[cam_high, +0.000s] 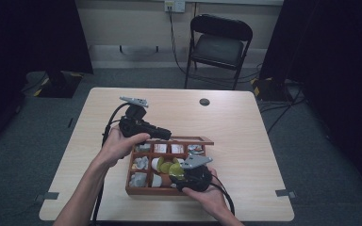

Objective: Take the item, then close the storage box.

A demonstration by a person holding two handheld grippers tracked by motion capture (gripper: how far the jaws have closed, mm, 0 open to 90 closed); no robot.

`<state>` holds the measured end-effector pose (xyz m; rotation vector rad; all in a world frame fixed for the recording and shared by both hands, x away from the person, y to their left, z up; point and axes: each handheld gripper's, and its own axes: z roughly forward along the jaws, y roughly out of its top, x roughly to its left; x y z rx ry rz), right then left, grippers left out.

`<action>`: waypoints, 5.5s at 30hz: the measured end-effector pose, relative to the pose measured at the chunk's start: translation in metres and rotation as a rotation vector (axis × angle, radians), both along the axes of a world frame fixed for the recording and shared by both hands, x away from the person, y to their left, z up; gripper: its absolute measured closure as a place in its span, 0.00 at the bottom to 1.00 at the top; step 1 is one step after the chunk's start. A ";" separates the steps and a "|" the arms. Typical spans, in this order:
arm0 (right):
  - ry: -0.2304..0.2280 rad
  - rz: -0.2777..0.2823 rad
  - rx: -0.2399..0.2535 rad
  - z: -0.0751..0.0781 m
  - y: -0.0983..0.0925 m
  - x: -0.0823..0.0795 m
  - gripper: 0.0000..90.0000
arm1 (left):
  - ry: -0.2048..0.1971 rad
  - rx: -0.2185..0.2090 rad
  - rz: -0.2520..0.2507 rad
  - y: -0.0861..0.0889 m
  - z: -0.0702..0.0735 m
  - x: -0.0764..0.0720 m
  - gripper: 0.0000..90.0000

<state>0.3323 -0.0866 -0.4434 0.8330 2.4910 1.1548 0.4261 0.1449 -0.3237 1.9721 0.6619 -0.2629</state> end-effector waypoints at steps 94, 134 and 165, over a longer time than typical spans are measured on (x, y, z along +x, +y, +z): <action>0.087 -0.363 -0.013 -0.036 -0.137 0.105 0.44 | -0.012 0.017 -0.009 -0.001 0.000 -0.003 0.91; 0.098 -0.364 -0.052 -0.042 -0.172 0.047 0.24 | -0.014 0.053 -0.024 -0.004 0.000 -0.006 0.91; 0.075 -0.374 -0.076 -0.051 -0.172 0.045 0.24 | -0.049 0.127 -0.054 -0.010 -0.007 -0.024 0.91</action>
